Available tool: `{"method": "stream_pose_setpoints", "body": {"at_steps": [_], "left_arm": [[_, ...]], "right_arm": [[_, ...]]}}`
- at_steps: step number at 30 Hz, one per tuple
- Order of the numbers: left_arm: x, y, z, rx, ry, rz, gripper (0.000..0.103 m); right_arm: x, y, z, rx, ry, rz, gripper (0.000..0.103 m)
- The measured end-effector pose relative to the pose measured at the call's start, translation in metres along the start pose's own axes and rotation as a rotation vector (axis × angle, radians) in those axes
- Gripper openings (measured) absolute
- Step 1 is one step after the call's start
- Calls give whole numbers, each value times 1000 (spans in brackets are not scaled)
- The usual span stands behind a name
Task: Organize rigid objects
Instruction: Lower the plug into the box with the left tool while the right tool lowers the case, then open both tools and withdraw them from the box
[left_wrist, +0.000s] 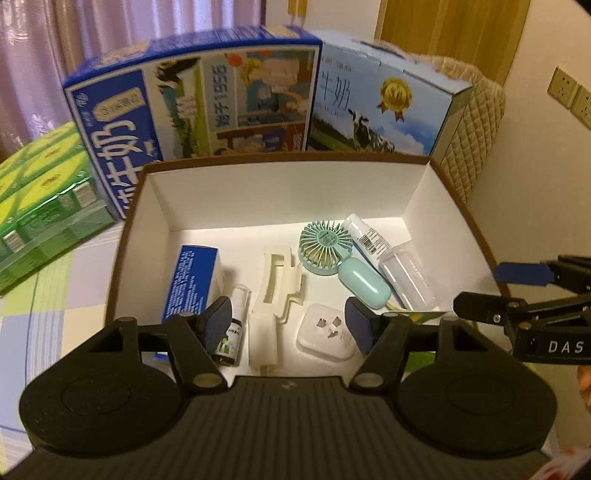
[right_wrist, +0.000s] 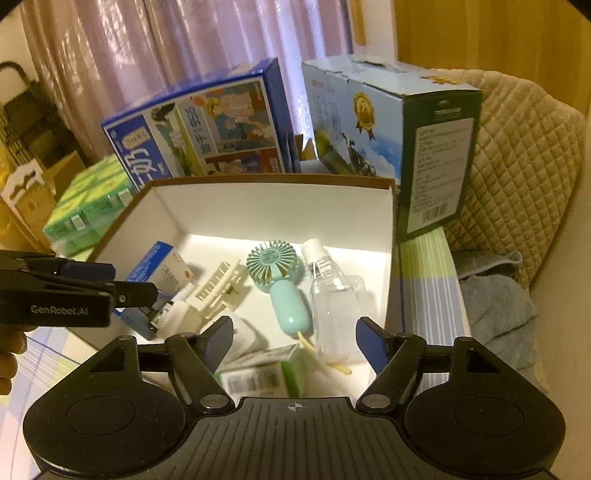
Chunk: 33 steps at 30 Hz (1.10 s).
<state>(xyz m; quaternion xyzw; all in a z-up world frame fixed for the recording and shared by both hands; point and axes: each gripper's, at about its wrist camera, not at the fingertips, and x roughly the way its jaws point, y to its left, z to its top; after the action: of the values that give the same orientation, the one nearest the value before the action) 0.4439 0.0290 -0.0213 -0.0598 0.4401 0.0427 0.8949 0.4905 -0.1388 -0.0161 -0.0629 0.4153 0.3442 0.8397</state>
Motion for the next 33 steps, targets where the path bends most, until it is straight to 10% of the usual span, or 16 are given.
{"method": "stream_pose_setpoints", "body": {"at_steps": [18, 33], "left_arm": [[-109, -9, -68, -5, -129, 124, 72], [-168, -1, -132, -53, -111, 64, 72]], "right_arm": [[-70, 26, -58, 51, -84, 61, 71], [-129, 75, -111, 72, -102, 35, 71]]}}
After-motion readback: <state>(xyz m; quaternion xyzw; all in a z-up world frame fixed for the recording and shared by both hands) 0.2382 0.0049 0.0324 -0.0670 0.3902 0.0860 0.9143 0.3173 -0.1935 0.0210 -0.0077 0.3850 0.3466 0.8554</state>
